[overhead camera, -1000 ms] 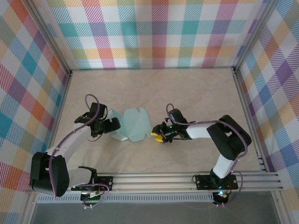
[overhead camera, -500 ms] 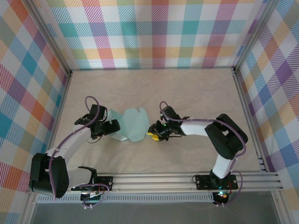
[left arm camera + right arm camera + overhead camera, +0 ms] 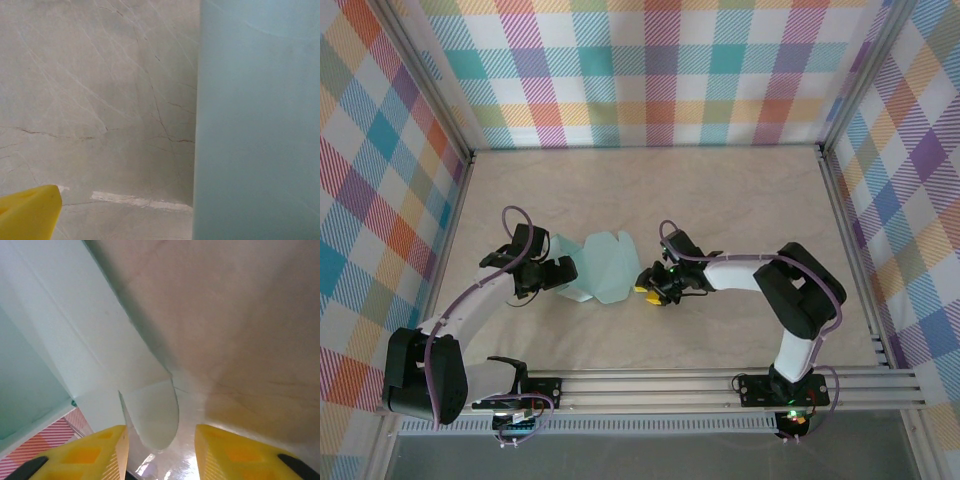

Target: Fold the paper box

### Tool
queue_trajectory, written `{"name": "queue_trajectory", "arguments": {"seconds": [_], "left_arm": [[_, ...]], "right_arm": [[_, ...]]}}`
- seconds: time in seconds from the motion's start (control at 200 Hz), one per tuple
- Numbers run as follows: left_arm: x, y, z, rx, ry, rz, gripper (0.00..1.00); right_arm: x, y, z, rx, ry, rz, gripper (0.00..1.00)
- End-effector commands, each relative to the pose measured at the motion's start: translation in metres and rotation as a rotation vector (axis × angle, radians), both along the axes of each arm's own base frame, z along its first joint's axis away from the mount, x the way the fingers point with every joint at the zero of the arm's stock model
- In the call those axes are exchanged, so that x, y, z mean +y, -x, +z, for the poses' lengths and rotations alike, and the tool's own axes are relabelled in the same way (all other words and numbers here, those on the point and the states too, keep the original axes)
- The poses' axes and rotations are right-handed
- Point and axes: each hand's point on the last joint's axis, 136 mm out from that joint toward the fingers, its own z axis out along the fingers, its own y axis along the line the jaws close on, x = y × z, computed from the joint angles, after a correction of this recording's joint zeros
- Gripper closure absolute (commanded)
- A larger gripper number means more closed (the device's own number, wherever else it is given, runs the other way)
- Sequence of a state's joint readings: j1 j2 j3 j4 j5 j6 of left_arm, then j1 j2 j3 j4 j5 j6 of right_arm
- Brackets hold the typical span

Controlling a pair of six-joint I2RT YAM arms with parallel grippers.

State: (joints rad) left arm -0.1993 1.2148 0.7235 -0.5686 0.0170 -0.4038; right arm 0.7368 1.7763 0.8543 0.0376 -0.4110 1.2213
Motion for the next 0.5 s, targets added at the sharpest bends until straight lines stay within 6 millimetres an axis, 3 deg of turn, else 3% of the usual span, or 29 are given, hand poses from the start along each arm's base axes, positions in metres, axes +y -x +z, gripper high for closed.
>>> {"name": "queue_trajectory", "arguments": {"seconds": [0.0, 0.495], "left_arm": [[0.006, -0.001, 0.001, -0.008, -0.008, 0.016, 0.00], [0.008, 0.002, 0.003, -0.012, -0.018, 0.016, 0.00]], "right_arm": [[-0.001, 0.008, 0.003, 0.003, 0.000, -0.012, 0.59], [0.016, -0.012, 0.009, -0.052, -0.037, -0.009, 0.69]]}}
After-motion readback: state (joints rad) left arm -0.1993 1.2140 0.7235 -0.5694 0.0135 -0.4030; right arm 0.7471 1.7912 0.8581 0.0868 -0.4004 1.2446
